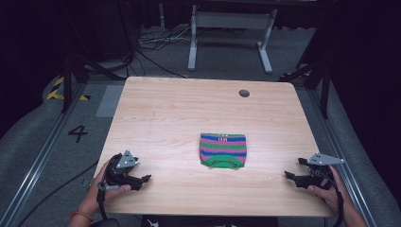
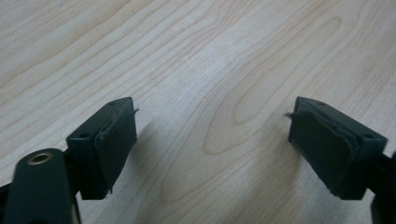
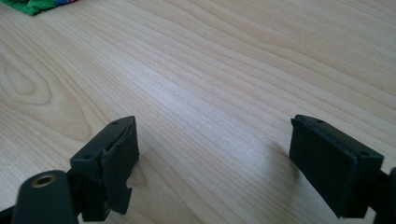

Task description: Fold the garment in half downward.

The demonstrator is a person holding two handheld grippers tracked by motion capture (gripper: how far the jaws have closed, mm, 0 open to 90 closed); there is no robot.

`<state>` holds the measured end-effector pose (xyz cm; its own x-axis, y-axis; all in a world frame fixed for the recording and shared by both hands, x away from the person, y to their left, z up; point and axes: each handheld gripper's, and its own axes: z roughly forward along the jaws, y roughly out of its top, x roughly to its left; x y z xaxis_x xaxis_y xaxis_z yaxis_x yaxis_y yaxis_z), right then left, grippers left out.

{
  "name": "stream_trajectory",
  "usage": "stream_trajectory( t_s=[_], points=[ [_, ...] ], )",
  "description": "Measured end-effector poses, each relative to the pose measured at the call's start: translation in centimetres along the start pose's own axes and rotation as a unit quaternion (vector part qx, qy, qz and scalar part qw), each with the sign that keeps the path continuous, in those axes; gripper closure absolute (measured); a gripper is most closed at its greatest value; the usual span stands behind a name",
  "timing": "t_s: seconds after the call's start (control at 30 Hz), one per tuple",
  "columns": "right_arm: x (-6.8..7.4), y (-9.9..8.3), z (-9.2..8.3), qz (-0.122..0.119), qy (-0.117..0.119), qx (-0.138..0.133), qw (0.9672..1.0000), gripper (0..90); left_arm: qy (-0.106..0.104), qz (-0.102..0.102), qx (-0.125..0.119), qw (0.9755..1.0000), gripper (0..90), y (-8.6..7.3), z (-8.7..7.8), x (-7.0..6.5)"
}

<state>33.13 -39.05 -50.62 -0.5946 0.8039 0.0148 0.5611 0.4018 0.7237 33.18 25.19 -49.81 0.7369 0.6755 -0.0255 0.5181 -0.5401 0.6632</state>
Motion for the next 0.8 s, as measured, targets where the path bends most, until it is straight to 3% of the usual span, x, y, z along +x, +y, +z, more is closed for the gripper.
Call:
stream_trajectory(
  t_s=[0.8],
  points=[
    [-0.19, 0.1, 0.17, 0.004, 0.004, 0.003, 1.0, 14.1, 0.013, -0.014, -0.005, 0.9998, 13.9, -0.05, 0.12, -0.08]
  ],
)
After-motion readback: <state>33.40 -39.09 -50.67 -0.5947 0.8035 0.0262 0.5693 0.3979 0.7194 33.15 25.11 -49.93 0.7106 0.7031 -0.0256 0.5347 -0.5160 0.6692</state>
